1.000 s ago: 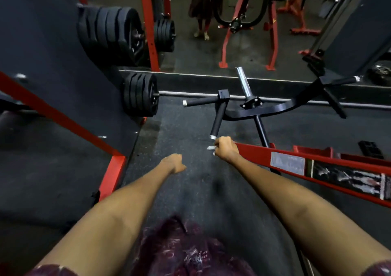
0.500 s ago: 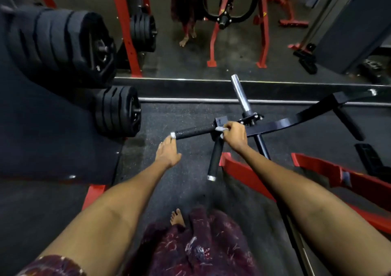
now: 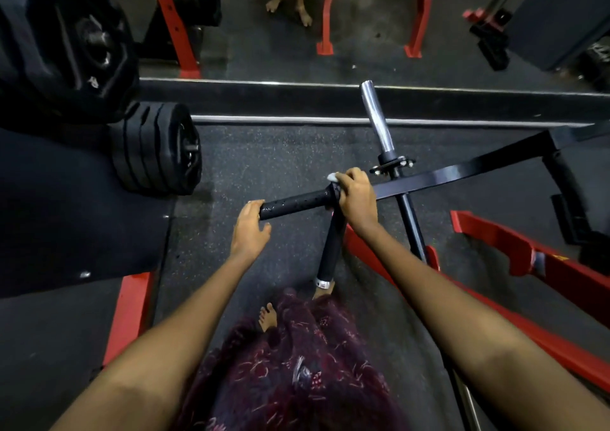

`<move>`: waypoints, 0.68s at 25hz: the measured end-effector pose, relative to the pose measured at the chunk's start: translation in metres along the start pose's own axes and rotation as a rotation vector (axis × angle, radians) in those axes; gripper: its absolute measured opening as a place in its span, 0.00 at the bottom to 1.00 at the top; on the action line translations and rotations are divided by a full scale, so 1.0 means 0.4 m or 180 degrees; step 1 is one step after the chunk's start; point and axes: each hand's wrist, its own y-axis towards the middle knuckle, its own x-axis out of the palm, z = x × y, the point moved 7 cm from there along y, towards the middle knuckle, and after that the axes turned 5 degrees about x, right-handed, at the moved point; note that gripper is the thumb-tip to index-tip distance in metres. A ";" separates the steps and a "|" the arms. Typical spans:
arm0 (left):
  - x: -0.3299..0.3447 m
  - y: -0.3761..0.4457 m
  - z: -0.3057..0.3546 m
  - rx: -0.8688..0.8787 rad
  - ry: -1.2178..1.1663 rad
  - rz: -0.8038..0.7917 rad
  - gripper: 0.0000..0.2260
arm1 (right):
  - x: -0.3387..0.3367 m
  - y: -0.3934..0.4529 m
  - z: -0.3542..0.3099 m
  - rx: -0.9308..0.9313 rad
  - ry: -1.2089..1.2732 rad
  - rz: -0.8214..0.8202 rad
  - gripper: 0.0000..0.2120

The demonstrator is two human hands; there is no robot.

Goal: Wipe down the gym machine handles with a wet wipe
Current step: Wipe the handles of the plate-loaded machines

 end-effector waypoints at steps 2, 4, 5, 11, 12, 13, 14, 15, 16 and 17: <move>-0.004 0.002 0.002 0.0064 -0.0045 0.0046 0.21 | 0.000 -0.033 0.000 -0.0406 -0.0017 0.0017 0.12; -0.010 0.002 -0.001 0.0085 -0.0081 0.0036 0.21 | -0.004 -0.064 0.008 -0.0839 -0.0108 -0.0088 0.14; -0.013 0.002 -0.002 0.0093 -0.0096 0.0028 0.21 | -0.007 -0.074 0.014 -0.0926 -0.0134 -0.0112 0.14; -0.027 0.006 -0.008 -0.0005 -0.0233 -0.0015 0.22 | 0.006 -0.069 -0.015 -0.0327 0.0061 -0.0026 0.13; -0.027 0.007 -0.007 -0.0018 -0.0234 -0.0037 0.23 | 0.011 -0.065 -0.033 -0.0294 0.0025 0.0013 0.12; -0.027 0.007 -0.006 -0.0029 -0.0239 -0.0066 0.23 | 0.017 -0.063 -0.052 -0.0258 -0.0009 0.0034 0.11; -0.027 0.006 -0.005 -0.0039 -0.0246 -0.0086 0.23 | 0.024 -0.064 -0.070 -0.0180 -0.0039 0.0020 0.10; -0.028 0.006 -0.004 -0.0060 -0.0265 -0.0095 0.23 | 0.033 -0.065 -0.081 -0.0070 -0.0051 -0.0016 0.09; -0.030 0.007 -0.002 -0.0076 -0.0287 -0.0094 0.23 | 0.045 -0.066 -0.085 0.0098 -0.0054 -0.0089 0.10; -0.031 0.009 0.000 -0.0081 -0.0314 -0.0085 0.22 | 0.057 -0.067 -0.082 0.0330 -0.0059 -0.0158 0.11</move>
